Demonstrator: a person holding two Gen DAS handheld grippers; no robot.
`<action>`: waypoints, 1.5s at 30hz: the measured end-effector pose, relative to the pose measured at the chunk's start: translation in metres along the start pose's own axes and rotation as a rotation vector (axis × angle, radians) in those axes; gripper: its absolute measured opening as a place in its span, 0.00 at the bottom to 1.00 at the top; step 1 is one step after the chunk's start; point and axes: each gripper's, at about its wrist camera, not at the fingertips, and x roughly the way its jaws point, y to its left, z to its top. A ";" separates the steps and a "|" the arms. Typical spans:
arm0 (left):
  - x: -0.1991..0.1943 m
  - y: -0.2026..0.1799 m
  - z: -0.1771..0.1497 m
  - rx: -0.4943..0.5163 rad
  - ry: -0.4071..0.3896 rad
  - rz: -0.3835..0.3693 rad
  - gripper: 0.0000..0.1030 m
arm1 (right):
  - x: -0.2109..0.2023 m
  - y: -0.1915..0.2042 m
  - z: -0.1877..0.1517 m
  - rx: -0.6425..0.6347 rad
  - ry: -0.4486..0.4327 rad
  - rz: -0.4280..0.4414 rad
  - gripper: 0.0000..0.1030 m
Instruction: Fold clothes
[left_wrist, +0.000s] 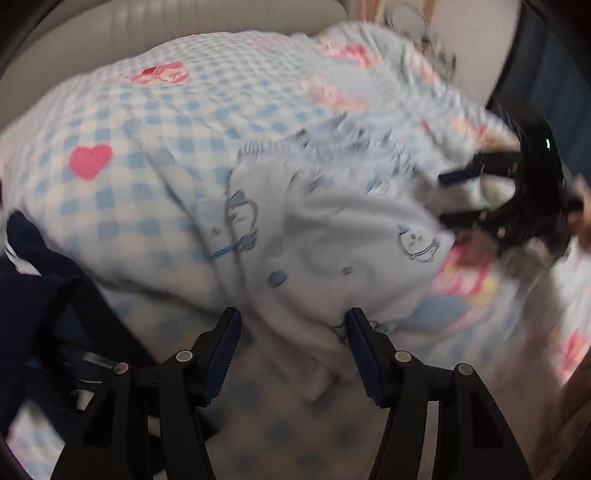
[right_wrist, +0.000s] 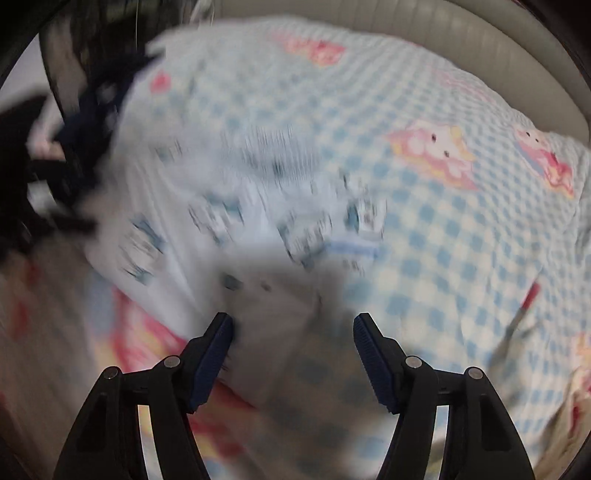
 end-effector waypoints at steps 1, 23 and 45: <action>-0.005 0.004 0.000 -0.005 0.004 0.012 0.55 | 0.003 -0.003 -0.006 0.014 0.022 -0.011 0.65; 0.028 0.035 0.032 -0.167 -0.101 -0.055 0.53 | 0.002 -0.027 0.019 0.228 -0.022 0.184 0.71; 0.039 0.023 0.035 -0.180 -0.085 -0.123 0.09 | 0.010 0.004 0.019 0.178 0.009 0.236 0.15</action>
